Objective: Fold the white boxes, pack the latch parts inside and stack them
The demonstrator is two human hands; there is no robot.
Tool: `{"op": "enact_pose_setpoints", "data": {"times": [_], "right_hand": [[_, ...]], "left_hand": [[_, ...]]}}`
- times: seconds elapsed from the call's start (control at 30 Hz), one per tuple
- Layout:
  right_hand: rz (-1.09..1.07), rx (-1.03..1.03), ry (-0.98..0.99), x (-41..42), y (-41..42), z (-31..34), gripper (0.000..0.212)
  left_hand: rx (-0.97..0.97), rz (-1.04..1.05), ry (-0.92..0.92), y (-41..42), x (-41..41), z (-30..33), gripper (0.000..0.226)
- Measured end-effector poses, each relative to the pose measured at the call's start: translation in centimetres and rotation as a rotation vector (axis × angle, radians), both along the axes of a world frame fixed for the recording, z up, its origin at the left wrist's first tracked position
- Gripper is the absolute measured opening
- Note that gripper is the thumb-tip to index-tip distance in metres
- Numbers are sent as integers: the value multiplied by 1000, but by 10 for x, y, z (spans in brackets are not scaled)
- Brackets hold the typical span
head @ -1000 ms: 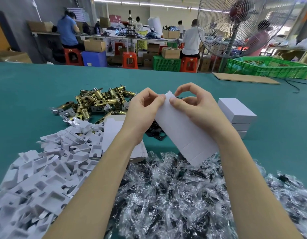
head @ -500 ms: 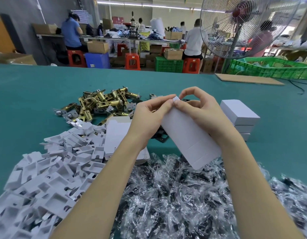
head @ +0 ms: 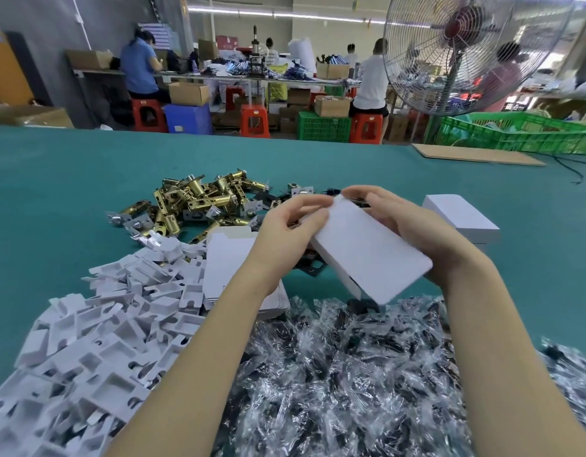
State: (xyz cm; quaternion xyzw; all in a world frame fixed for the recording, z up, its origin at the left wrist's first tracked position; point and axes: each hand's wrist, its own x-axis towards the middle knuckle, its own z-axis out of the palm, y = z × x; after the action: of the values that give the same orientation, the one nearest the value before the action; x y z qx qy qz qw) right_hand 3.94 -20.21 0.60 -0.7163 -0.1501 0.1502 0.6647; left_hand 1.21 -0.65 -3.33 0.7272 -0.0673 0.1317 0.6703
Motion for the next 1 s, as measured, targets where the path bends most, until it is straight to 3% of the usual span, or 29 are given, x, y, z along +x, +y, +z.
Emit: {"op": "enact_pose_setpoints", "data": {"times": [0.13, 0.3, 0.5, 0.6, 0.8, 1.0], "right_hand": [[137, 179, 93, 3, -1, -14, 38], [233, 176, 76, 7, -4, -22, 47], [209, -73, -82, 6, -2, -23, 46], [54, -100, -128, 2, 2, -20, 42], [-153, -172, -153, 8, 1, -26, 27], [-161, -275, -110, 12, 11, -41, 38]], "left_hand": [[-129, 52, 199, 5, 3, -5, 24], [-117, 69, 287, 7, 7, -7, 39], [-100, -59, 500, -5, 6, -13, 54], [-28, -67, 445, -10, 6, -12, 56], [54, 70, 187, 2, 8, -6, 28], [137, -4, 211, 3, 6, -7, 19]]}}
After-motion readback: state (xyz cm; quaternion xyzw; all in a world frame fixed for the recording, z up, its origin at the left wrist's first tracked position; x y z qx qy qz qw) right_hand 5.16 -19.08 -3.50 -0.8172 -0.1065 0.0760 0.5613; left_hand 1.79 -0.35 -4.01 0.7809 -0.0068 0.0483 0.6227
